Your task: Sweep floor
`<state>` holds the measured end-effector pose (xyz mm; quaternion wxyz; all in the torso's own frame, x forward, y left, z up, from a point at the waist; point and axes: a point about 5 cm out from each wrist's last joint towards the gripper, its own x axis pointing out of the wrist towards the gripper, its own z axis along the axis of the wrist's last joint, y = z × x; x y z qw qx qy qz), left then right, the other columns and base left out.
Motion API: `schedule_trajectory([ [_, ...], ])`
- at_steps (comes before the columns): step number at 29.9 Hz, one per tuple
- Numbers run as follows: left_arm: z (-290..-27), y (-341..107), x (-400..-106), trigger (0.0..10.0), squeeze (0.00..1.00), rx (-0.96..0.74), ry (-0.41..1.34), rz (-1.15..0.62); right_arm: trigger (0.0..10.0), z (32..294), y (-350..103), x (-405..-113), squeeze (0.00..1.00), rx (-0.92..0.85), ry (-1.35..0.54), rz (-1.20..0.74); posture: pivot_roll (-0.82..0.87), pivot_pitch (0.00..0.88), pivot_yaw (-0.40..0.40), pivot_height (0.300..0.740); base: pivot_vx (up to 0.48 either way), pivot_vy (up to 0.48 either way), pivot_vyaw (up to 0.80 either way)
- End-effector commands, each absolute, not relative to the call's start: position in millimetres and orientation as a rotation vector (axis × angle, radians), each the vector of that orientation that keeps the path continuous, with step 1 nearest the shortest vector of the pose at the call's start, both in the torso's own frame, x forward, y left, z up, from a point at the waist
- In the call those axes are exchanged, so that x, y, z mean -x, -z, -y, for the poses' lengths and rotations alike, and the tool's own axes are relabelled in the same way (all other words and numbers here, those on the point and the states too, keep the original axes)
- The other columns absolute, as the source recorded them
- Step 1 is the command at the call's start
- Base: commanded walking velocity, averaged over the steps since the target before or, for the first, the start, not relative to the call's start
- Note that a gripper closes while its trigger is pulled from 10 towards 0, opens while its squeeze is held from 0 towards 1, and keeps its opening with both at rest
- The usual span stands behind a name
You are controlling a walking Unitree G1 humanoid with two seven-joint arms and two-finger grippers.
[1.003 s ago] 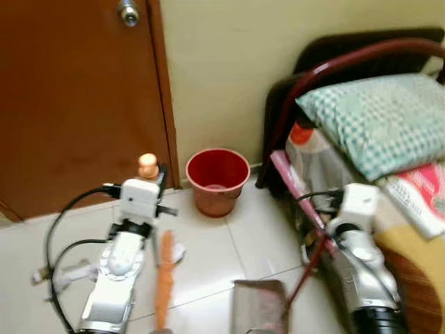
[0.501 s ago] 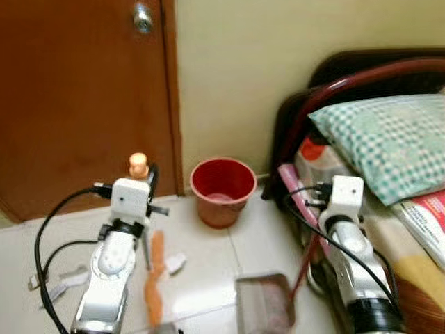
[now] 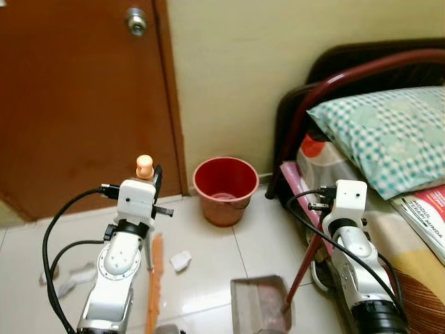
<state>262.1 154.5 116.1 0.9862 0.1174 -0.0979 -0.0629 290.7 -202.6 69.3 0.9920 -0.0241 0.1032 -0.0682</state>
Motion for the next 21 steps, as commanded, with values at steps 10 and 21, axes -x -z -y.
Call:
schedule_trajectory([
  [10, -152, -114, -279, 10.0, 0.0, -0.221, 0.151, 0.185, 10.0, 199, -94, -316, 0.0, 0.031, 0.159, -0.054, 0.03, 0.044, -0.014, 0.74, 0.0, 0.0, 0.32],
  [21, -143, -109, -299, 10.0, 0.0, -0.166, 0.209, 0.165, 10.0, 206, -87, -332, 0.0, 0.032, 0.282, -0.074, 0.06, 0.127, 0.001, 0.74, 0.0, 0.0, 0.0],
])
